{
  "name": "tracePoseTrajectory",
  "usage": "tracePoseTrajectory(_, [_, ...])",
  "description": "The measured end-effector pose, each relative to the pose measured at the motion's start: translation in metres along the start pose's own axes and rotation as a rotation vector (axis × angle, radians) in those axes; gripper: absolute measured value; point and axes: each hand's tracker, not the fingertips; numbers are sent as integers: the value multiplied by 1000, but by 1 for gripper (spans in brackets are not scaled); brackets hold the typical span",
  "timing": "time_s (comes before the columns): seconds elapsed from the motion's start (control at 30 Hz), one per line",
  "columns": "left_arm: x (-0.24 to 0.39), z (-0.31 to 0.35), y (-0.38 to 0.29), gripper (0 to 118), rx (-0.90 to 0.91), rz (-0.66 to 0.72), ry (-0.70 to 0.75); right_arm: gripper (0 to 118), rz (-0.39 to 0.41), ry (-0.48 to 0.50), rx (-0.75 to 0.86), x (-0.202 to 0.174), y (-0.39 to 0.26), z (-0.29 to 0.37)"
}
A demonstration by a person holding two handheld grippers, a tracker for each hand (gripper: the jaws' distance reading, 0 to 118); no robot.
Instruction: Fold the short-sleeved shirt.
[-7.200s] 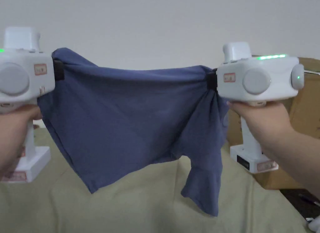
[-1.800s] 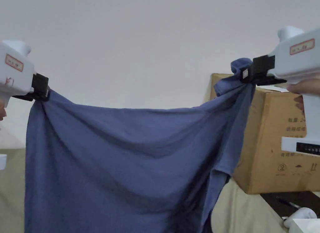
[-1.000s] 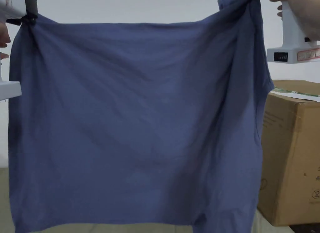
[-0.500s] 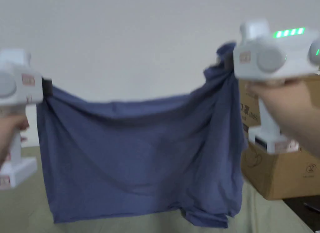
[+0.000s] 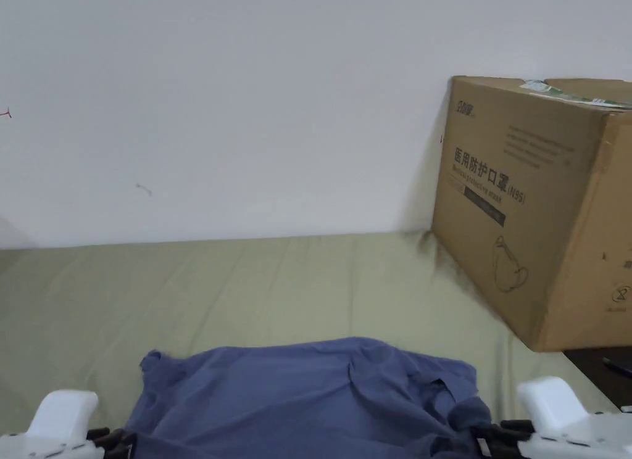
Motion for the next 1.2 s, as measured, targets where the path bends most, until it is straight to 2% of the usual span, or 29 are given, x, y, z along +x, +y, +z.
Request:
tracePoseTrajectory(0.1, [6,40,-25,4,-2,-13,-16,3,15,25,9,-2,-23,51])
tracePoseTrajectory(0.17, [8,63,-40,4,-7,-79,-42,3,46,47,20,-8,-32,84])
tracePoseTrajectory(0.27, [12,89,-61,4,-17,-94,-45,3,94,64,-6,-9,-53,110])
tracePoseTrajectory(0.37, [9,101,-89,4,-29,-63,-59,3,67,55,-30,-9,-77,125])
tracePoseTrajectory(0.5, [20,110,-124,4,-64,-73,-33,3,46,47,-84,-4,-109,124])
tracePoseTrajectory(0.63, [5,104,-152,4,-83,-77,-30,3,77,22,-163,-3,-132,109])
tracePoseTrajectory(0.97, [20,96,-184,5,-143,-222,-5,3,124,-6,-353,-8,-165,70])
tracePoseTrajectory(1.0, [19,94,-187,6,-166,-238,8,3,117,-16,-363,-9,-167,68])
tracePoseTrajectory(1.07, [18,92,-191,30,-194,-241,13,4,83,-17,-391,-6,-170,64])
tracePoseTrajectory(1.1, [12,94,-192,47,-206,-247,32,10,68,-26,-400,-2,-172,60])
tracePoseTrajectory(1.13, [9,95,-195,72,-228,-251,68,33,52,-36,-411,-1,-172,59])
tracePoseTrajectory(1.17, [5,97,-197,87,-246,-240,95,70,29,-39,-429,0,-173,59])
tracePoseTrajectory(1.2, [-1,102,-198,97,-251,-208,112,110,4,-56,-458,0,-172,65])
